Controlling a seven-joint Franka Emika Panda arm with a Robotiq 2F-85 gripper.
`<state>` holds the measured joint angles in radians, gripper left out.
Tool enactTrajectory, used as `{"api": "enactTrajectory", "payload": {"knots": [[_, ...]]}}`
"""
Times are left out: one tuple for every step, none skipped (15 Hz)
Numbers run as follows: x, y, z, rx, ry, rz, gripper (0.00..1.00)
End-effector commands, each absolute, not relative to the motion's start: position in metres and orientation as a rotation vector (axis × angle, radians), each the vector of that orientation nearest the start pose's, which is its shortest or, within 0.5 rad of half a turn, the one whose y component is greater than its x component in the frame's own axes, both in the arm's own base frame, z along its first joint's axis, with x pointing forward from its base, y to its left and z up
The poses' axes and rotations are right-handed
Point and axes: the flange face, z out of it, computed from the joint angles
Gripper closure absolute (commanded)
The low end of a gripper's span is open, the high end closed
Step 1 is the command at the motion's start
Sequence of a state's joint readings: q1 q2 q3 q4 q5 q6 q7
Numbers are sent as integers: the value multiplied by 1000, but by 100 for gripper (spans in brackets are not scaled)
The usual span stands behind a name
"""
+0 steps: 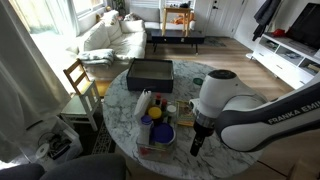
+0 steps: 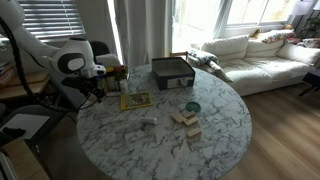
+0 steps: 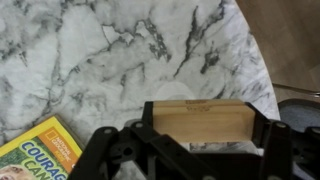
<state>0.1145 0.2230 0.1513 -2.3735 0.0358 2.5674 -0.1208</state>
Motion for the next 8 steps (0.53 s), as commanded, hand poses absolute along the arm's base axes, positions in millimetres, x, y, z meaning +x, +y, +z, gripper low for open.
{"api": "enactTrajectory", "payload": {"knots": [[495,131,221,-3029,-567,72,40],[496,131,220,-3029,-567,77,40],[497,130,219,-3031,-565,79,40],[498,129,218,-3031,-562,80,40],[499,129,217,-3032,-556,79,40],[499,128,216,-3033,-554,78,40],[500,128,216,-3033,-553,77,40],[501,127,216,-3035,-551,76,40]]}}
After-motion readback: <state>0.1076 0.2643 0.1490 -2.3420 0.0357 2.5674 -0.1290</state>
